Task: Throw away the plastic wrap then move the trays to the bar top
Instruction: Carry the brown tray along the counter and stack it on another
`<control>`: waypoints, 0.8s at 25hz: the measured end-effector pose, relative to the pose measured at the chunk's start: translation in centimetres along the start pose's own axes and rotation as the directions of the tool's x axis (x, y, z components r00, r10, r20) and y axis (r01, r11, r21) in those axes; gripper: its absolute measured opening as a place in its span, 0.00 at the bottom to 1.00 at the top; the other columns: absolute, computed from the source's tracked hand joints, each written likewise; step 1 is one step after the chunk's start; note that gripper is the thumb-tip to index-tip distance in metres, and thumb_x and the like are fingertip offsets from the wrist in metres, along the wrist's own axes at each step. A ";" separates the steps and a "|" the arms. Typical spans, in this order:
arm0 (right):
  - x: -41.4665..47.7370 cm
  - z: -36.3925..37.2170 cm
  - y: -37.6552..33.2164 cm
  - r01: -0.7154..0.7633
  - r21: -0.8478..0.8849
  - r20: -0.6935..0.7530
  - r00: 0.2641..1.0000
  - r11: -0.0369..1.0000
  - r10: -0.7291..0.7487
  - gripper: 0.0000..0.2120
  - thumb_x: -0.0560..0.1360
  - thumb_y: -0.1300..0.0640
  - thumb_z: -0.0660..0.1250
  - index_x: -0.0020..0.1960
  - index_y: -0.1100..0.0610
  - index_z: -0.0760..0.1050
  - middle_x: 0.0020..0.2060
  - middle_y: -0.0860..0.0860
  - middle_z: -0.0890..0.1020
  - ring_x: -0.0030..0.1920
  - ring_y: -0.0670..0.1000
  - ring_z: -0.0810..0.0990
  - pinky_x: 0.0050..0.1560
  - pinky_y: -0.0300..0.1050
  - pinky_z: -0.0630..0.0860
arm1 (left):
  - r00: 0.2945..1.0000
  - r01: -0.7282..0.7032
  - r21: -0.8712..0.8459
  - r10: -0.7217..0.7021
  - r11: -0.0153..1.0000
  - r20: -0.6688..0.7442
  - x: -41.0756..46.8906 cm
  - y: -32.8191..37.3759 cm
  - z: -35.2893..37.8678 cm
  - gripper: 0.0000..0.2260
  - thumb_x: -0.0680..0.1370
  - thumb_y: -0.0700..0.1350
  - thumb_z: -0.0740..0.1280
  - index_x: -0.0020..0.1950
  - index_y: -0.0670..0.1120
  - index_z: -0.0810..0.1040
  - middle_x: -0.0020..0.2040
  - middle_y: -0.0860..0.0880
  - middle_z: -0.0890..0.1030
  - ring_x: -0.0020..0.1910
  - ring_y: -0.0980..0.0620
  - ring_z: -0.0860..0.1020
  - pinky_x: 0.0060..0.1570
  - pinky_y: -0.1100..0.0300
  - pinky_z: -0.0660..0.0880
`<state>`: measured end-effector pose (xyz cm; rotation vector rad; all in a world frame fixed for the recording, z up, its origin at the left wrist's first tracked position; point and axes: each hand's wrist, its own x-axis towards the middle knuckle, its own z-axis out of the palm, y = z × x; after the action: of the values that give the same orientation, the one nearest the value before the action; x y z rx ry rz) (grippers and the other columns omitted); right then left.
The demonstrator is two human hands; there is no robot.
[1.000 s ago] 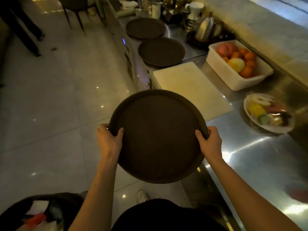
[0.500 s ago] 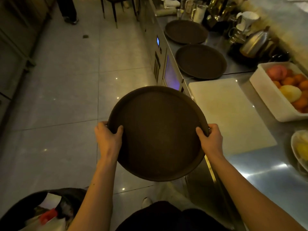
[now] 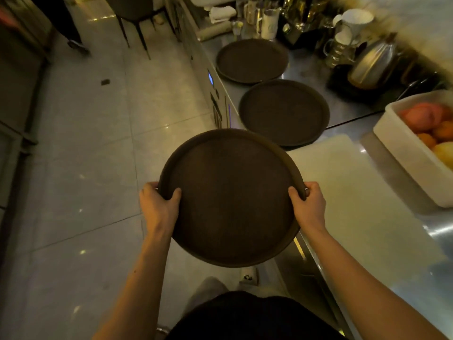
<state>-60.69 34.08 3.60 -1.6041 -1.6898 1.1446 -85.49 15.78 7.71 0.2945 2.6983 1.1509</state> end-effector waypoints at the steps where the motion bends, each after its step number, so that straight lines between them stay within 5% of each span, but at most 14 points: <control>1: 0.9 0.0 -0.2 -0.021 -0.012 -0.017 1.000 1.000 0.021 0.13 0.76 0.54 0.68 0.55 0.60 0.72 0.36 0.44 0.75 0.36 0.42 0.74 0.42 0.44 0.72 | 1.000 -0.010 0.011 0.009 1.000 0.007 0.8 1.2 0.8 0.23 0.72 0.48 0.74 0.62 0.42 0.72 0.60 0.43 0.75 0.58 0.45 0.76 0.55 0.49 0.78; 7: 6.4 0.9 -1.8 -0.074 -0.043 -0.113 0.991 0.996 0.069 0.11 0.76 0.55 0.68 0.53 0.60 0.71 0.35 0.45 0.73 0.35 0.42 0.73 0.36 0.40 0.70 | 0.989 -0.088 0.039 0.082 0.995 0.120 7.4 5.6 6.2 0.22 0.71 0.47 0.74 0.62 0.42 0.73 0.59 0.43 0.76 0.57 0.45 0.77 0.54 0.51 0.78; 11: 10.7 4.0 -3.6 -0.150 -0.077 -0.244 0.962 0.986 0.127 0.11 0.76 0.54 0.68 0.52 0.61 0.71 0.34 0.45 0.72 0.39 0.53 0.74 0.40 0.44 0.68 | 0.957 -0.143 0.034 0.130 0.989 0.258 15.1 8.7 10.3 0.23 0.71 0.47 0.74 0.62 0.43 0.72 0.59 0.44 0.76 0.56 0.46 0.77 0.51 0.54 0.77; 20: 14.9 10.5 -8.3 -0.309 -0.007 -0.485 0.833 0.951 0.267 0.10 0.77 0.55 0.66 0.53 0.61 0.71 0.41 0.56 0.77 0.43 0.56 0.76 0.44 0.48 0.70 | 0.778 -0.398 0.000 0.338 0.917 0.531 29.3 17.1 16.1 0.17 0.77 0.40 0.66 0.66 0.40 0.72 0.64 0.42 0.72 0.60 0.46 0.74 0.54 0.60 0.70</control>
<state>-76.04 46.98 3.00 -2.0460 -1.2110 0.7161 -107.72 45.98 6.29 1.0370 2.2627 0.8327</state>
